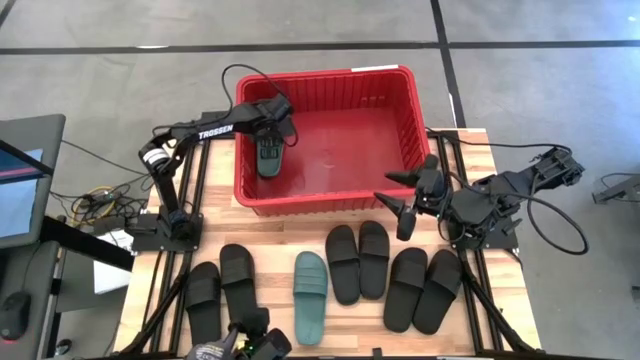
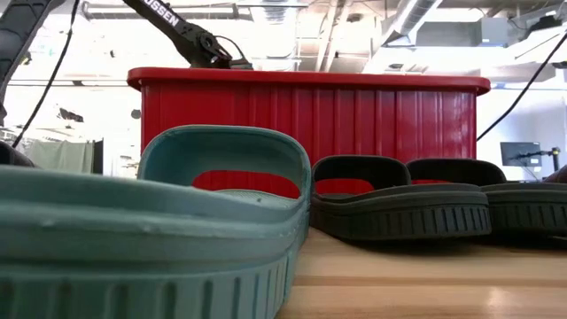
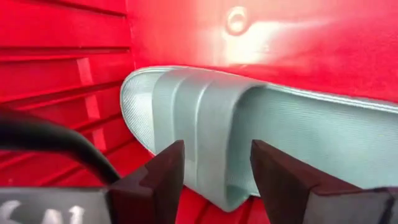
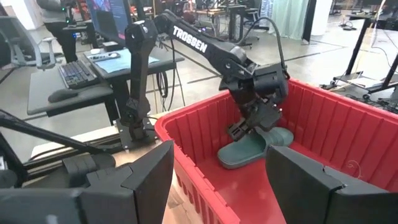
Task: Pick and place slides into bin
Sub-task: Put the green slipper into the red container
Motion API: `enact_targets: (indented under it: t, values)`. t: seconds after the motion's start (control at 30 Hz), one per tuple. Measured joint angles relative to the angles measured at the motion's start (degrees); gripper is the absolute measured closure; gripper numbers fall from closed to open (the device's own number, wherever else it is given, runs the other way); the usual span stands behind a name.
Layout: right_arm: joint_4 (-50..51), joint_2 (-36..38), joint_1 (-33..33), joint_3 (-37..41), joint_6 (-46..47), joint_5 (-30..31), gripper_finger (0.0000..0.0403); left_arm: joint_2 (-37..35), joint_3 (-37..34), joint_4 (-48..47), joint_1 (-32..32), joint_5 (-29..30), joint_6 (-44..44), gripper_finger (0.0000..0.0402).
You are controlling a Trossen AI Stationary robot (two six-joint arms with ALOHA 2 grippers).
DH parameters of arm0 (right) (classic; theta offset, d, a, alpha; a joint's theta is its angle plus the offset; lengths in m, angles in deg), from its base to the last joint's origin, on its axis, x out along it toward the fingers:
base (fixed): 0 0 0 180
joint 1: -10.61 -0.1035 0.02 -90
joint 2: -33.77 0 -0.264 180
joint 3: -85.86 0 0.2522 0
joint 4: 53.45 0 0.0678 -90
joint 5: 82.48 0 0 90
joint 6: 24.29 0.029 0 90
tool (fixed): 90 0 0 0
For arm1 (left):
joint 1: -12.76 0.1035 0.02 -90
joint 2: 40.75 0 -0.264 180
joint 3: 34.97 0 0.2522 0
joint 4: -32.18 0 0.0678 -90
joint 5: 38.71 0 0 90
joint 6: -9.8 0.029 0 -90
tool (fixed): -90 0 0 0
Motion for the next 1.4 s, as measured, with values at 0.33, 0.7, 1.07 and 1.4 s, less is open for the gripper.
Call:
enact_targets:
  t: [0.33,0.7,1.07,1.4]
  values:
    - [0.06,0.0,0.0,0.0,-1.12,-2.09,0.0163,-9.84,0.02,-5.58,-3.55,-5.31,-7.01,0.0227]
    - [-0.03,0.0,0.0,0.0,-5.57,-5.09,0.0163,-31.28,0.07,-0.71,-14.78,-12.29,-23.4,0.0227]
    - [0.02,0.0,-0.1,0.0,-9.28,-7.66,0.0163,-38.7,0.09,-2.85,-39.83,-4.07,-40.78,0.0227]
    - [0.36,1.56,-2.35,0.0,-11.96,-8.75,0.0163,-29.0,0.09,-2.95,-58.08,4.76,-53.83,0.0227]
